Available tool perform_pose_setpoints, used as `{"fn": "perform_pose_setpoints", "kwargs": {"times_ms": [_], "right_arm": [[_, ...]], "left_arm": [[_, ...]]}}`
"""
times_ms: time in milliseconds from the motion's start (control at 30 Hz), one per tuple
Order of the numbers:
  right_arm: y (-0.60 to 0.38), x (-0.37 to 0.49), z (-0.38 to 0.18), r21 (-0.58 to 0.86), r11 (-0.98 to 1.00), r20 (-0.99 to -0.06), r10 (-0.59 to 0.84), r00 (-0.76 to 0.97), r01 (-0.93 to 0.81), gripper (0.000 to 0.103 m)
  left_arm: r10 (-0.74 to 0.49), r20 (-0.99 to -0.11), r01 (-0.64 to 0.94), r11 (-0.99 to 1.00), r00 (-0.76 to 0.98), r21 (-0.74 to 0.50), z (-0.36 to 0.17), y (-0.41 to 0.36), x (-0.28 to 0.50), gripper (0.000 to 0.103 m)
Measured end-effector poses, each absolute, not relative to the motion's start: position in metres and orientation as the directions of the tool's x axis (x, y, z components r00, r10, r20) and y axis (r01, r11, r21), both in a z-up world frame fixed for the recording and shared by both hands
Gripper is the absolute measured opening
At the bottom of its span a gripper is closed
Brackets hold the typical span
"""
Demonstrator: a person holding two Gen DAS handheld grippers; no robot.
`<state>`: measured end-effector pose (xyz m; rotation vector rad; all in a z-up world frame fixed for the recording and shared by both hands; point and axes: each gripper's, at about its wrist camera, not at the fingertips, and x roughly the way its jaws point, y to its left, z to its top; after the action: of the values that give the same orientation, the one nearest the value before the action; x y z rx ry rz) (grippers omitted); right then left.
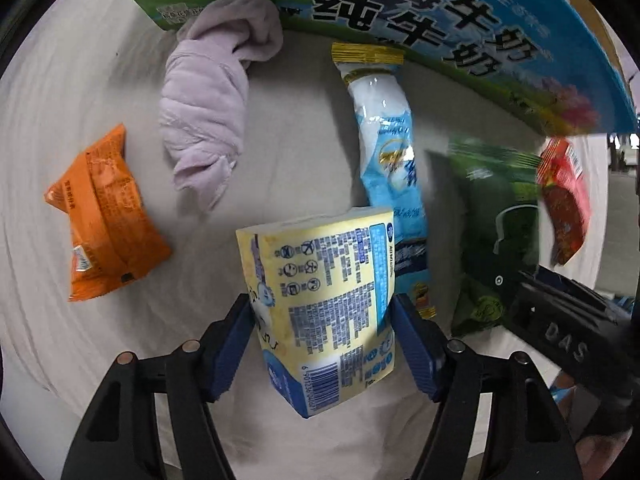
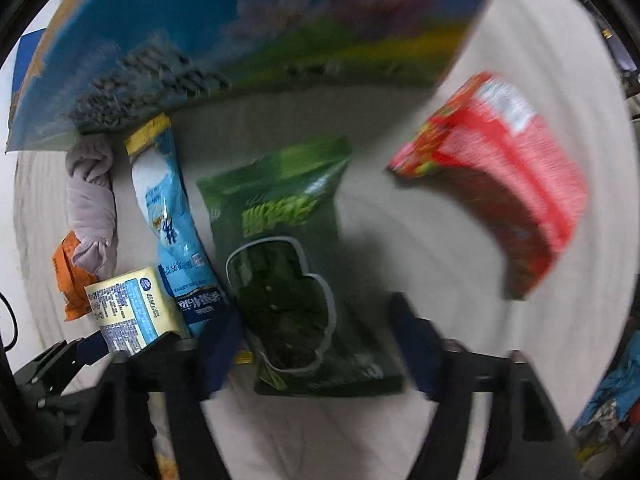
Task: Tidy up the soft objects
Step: 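Grasp the yellow milk carton with the left tool while the right tool grasps the green snack bag, then carry the carton and green bag into the box and open both tools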
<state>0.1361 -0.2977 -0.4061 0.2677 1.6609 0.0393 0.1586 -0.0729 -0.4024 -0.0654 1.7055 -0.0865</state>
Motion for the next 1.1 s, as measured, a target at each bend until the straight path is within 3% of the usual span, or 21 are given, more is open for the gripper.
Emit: {"fn": "perform_pose_setpoints", "kwargs": {"times_ms": [133, 300, 500, 800, 1100], "right_arm": [[-0.295, 0.120, -0.410, 0.131, 0.984, -0.981, 0.147, -0.128, 0.120, 0.052], [-0.291, 0.104, -0.422, 0.133, 0.986, -0.977, 0.147, -0.153, 0.103, 0.052], [-0.291, 0.092, -0.422, 0.122, 0.986, -0.983, 0.137, -0.126, 0.114, 0.048], [-0.270, 0.069, -0.399, 0.122, 0.988, -0.986, 0.132, -0.106, 0.092, 0.040], [-0.254, 0.042, -0.326, 0.207, 0.977, -0.978, 0.207, 0.006, 0.051, 0.039]], "left_arm": [[0.005, -0.993, 0.055, 0.998, -0.118, -0.001, -0.391, -0.066, 0.144, 0.068], [-0.064, -0.985, 0.003, 0.998, -0.158, -0.066, -0.398, -0.059, 0.141, 0.069], [-0.057, -0.992, -0.008, 0.998, -0.112, -0.057, -0.405, -0.064, 0.128, 0.063], [-0.051, -0.998, -0.007, 0.999, -0.020, -0.051, -0.340, -0.056, 0.108, 0.061], [-0.120, -0.980, 0.097, 0.990, 0.161, -0.105, -0.218, -0.076, 0.097, 0.061]]}}
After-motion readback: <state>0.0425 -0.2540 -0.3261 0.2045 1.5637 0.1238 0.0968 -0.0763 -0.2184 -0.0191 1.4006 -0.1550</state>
